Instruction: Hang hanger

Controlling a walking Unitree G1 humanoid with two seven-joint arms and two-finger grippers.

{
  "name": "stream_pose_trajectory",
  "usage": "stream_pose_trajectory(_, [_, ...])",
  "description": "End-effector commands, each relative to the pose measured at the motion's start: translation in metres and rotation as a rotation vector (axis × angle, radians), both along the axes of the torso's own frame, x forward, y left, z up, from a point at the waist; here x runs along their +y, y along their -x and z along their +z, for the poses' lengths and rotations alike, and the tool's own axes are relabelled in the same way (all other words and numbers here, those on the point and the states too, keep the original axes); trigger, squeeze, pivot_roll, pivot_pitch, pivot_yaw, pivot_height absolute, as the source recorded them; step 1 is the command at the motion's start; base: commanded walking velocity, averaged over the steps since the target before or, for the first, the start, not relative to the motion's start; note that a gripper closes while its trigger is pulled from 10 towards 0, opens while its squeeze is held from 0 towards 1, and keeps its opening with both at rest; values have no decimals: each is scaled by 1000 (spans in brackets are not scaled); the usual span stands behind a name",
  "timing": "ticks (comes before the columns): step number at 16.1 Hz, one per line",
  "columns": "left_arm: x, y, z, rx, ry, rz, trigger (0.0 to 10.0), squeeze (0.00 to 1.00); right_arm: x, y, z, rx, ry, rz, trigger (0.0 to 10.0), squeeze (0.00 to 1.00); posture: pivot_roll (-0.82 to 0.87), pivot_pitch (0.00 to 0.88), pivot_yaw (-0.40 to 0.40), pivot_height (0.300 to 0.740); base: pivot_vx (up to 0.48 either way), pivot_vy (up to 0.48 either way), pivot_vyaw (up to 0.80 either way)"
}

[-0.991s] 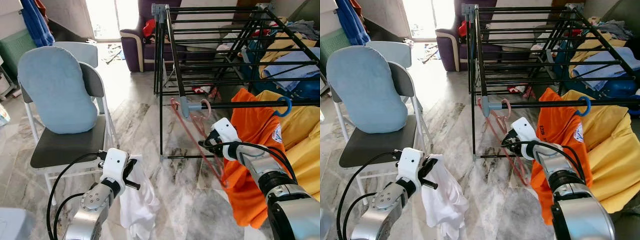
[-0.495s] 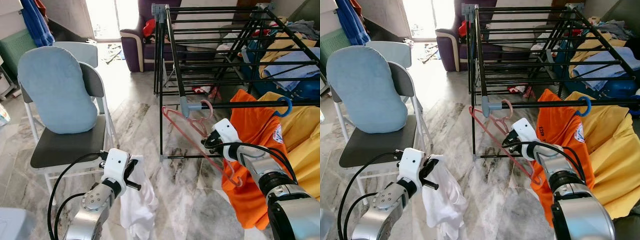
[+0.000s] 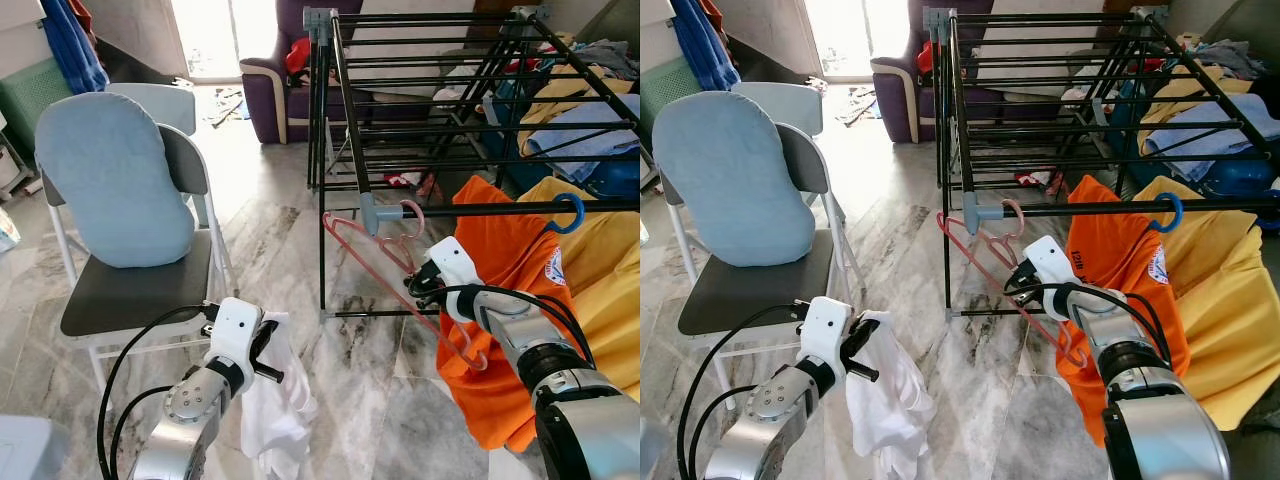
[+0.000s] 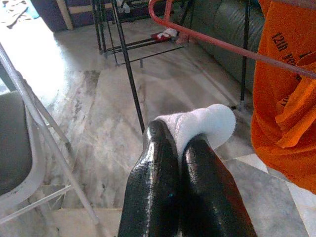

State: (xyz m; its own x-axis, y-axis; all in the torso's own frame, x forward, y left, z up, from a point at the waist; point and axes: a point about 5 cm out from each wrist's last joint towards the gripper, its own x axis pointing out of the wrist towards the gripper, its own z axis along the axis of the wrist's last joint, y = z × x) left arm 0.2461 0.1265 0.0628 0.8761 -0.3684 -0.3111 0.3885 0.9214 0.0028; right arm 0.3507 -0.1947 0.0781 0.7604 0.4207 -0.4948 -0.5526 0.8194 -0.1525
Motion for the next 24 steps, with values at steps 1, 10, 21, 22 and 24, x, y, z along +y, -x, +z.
stream_pose_trajectory(1, [1, -1, 5, -21, -9, -1, 10000, 0, 4, -3, 4, -23, -25, -6, 0, 0, -39, 0, -3, 740, 0, 0, 0])
stream_pose_trajectory(10, [1, -1, 4, -15, -10, -9, 10000, 0, 8, -2, -3, -126, -73, -356, 0, 0, -48, 0, 5, 740, 0, 0, 0])
stream_pose_trajectory(21, [3, 2, 10, -104, -16, 17, 10000, 0, 19, 33, 2, -317, -220, -460, 1882, 0, -39, 0, -4, 740, 0, 0, 0])
stream_pose_trajectory(22, [3, 3, 10, -108, -20, 14, 10000, 0, 16, 42, -2, -307, -210, -466, 4980, 0, -46, 0, -1, 740, 0, 0, 0])
stream_pose_trajectory(24, [3, 2, 9, -111, -22, 15, 10000, 0, 13, 55, -10, -274, -201, -458, 4980, 0, -52, 0, 5, 740, 0, 0, 0])
